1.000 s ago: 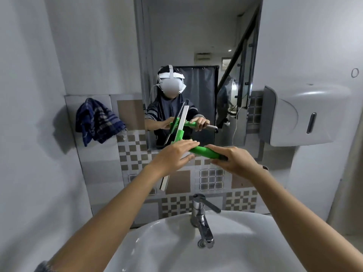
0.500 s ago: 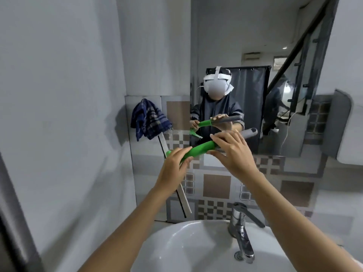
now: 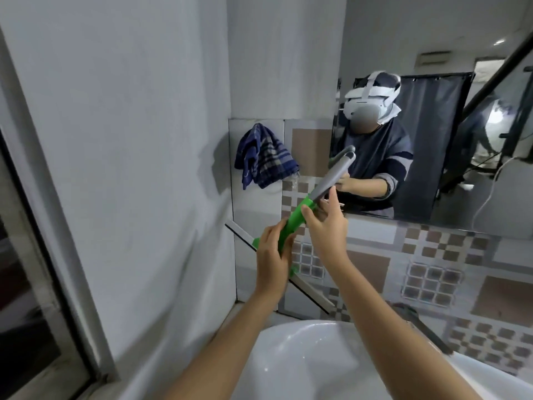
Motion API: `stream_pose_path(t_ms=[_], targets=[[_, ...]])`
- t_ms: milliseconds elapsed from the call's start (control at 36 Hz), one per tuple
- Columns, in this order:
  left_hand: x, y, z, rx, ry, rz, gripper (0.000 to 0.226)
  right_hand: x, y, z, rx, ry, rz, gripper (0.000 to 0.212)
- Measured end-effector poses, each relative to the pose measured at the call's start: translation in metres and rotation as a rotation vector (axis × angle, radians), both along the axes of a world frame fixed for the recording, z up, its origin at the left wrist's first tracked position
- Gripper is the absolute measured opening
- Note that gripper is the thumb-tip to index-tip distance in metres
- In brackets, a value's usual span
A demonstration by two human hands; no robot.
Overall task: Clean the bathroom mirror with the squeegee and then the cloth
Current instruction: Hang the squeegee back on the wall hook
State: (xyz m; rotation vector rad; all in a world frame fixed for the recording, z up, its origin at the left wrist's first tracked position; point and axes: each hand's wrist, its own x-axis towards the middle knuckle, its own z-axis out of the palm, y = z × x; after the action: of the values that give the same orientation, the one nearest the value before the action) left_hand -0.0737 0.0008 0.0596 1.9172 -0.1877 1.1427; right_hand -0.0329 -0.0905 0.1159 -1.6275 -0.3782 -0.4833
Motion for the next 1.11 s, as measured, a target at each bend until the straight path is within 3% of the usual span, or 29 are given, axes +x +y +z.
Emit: stream_pose_path(t_ms=[611,1111], targets=[[0.037,0.045,-0.073,-0.097,0.424,-0.236,0.059,0.052,0.026,-0.080,-0.038,0.122,0.205,0.078],[0.070,0.040,-0.098,-0.226,0.526,-0.266,0.058,0.079,0.028,-0.103,-0.071,0.117,0.203,0.077]])
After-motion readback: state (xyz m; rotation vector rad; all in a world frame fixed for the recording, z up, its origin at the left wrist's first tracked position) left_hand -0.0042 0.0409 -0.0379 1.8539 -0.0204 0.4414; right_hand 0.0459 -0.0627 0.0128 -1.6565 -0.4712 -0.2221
